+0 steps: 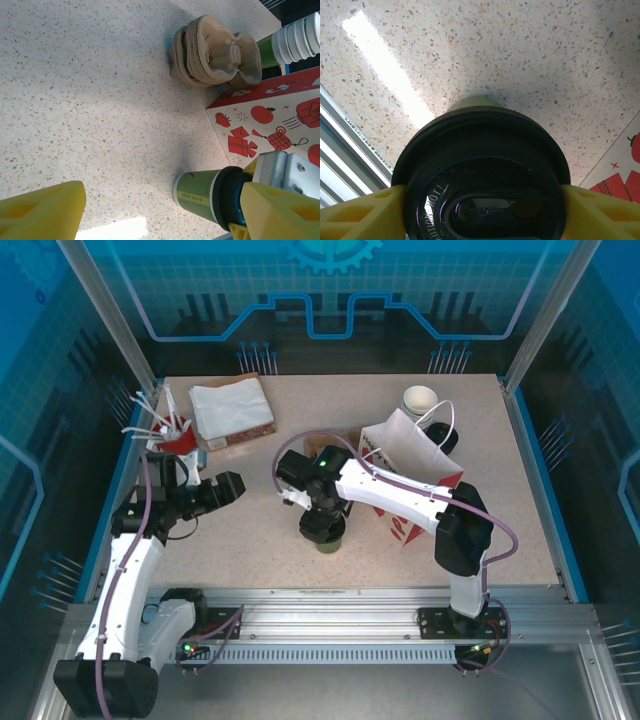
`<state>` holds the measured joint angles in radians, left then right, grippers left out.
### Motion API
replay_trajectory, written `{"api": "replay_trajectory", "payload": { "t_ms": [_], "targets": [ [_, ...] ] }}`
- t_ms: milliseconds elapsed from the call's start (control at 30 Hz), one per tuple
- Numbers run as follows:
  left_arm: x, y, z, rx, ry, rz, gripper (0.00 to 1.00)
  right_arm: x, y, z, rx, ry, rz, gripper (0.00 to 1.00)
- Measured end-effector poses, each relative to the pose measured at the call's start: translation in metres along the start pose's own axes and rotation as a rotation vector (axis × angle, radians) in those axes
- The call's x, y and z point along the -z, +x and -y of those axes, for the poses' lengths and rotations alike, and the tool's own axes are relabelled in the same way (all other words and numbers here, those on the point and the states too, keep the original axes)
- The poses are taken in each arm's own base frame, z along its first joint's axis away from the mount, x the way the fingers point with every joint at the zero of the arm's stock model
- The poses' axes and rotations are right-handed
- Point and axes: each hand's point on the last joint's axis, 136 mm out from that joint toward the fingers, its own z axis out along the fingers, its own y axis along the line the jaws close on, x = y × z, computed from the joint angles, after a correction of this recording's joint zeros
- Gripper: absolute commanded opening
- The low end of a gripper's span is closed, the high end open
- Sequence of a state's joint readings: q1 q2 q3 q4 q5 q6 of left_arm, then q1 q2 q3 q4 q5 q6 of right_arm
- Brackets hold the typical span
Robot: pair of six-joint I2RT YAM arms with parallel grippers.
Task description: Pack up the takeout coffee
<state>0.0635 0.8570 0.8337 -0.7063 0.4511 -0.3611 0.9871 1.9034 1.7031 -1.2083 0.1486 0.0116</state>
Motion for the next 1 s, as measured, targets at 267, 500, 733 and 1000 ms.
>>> {"api": "replay_trajectory", "payload": {
  "t_ms": [267,500,733,1000],
  "targets": [
    [0.0,0.0,0.001,0.0,0.004,0.0,0.82,-0.001,0.006,0.0,0.001,-0.001,-0.019,0.77],
    [0.0,0.0,0.002,0.001,0.012,-0.001,0.82,-0.003,0.009,-0.001,0.001,-0.004,-0.029,0.78],
    [-0.002,0.002,0.002,0.004,0.016,-0.007,0.83,-0.003,0.009,0.0,0.0,-0.004,-0.028,0.73],
    [-0.003,0.002,0.001,0.006,0.017,-0.007,0.82,-0.001,0.011,0.0,0.002,-0.003,-0.025,0.62]
  ]
}}
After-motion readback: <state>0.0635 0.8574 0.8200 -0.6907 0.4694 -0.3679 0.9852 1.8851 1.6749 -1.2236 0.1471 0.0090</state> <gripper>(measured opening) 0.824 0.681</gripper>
